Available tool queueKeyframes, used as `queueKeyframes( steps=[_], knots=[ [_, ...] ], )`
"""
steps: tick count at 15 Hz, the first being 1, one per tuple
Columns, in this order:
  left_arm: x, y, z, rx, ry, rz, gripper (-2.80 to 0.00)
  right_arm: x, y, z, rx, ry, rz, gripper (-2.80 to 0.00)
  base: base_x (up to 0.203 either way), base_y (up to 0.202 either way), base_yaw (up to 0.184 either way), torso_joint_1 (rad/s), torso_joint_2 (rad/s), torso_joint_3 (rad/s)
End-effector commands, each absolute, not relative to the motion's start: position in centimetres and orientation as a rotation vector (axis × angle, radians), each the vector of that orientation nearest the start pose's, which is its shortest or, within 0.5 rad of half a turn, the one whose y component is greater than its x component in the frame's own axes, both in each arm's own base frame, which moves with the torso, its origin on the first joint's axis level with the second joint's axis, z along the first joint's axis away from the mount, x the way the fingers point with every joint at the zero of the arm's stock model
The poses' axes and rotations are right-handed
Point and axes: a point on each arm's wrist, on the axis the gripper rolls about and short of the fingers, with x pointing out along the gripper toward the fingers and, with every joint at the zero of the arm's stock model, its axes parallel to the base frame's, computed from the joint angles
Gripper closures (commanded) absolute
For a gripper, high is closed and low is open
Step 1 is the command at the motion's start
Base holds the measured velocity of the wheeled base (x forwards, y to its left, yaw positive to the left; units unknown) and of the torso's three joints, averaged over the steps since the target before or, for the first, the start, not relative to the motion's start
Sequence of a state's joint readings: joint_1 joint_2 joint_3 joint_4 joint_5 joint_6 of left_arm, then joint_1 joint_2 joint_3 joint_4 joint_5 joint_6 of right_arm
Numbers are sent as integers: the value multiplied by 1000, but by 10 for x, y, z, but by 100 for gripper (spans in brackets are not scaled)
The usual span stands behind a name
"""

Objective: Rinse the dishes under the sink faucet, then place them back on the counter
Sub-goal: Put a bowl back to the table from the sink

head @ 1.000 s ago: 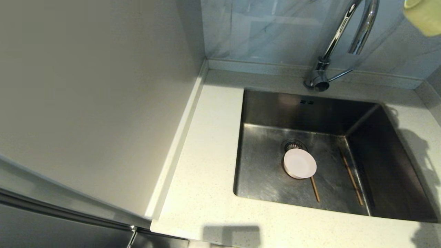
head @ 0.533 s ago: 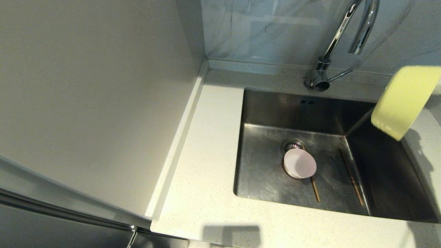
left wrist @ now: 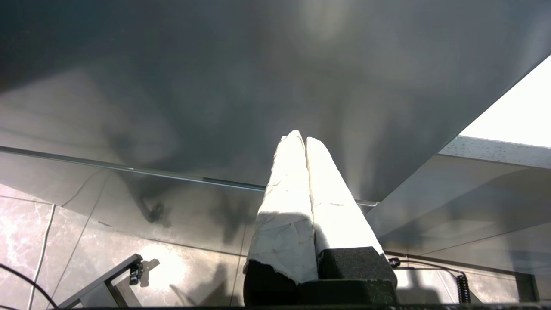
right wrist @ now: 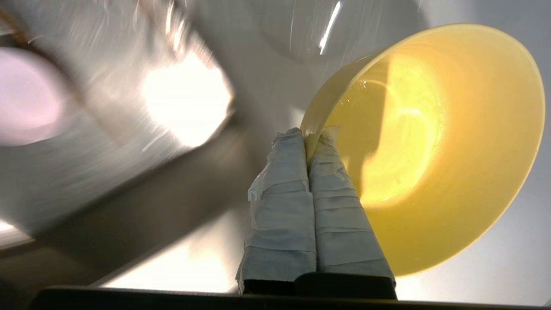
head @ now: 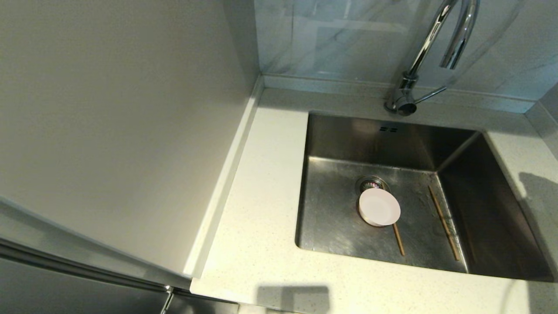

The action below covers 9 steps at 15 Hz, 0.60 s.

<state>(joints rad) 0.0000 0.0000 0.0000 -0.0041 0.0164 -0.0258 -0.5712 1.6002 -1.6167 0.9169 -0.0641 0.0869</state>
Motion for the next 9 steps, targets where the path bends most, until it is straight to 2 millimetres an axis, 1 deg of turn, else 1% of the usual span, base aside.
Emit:
queueKeyframes(
  steps=[1, 2, 4, 6, 9],
  knots=[
    [-23, 0, 76, -26, -8, 17, 0, 229, -149, 325, -320, 548, -388, 0, 0, 0, 0, 0, 0, 0],
    [-23, 0, 76, -26, -8, 17, 0, 236, -143, 330, -377, 458, -301, 0, 0, 0, 0, 0, 0, 0],
    [-23, 0, 76, -26, -8, 17, 0, 241, -130, 336, -413, 379, -205, 0, 0, 0, 0, 0, 0, 0],
    [-23, 0, 76, -26, -8, 17, 0, 244, -122, 336, -438, 359, -128, 0, 0, 0, 0, 0, 0, 0],
    [-23, 0, 76, -26, -8, 17, 0, 259, -126, 326, -504, 393, -94, 0, 0, 0, 0, 0, 0, 0]
  ],
)
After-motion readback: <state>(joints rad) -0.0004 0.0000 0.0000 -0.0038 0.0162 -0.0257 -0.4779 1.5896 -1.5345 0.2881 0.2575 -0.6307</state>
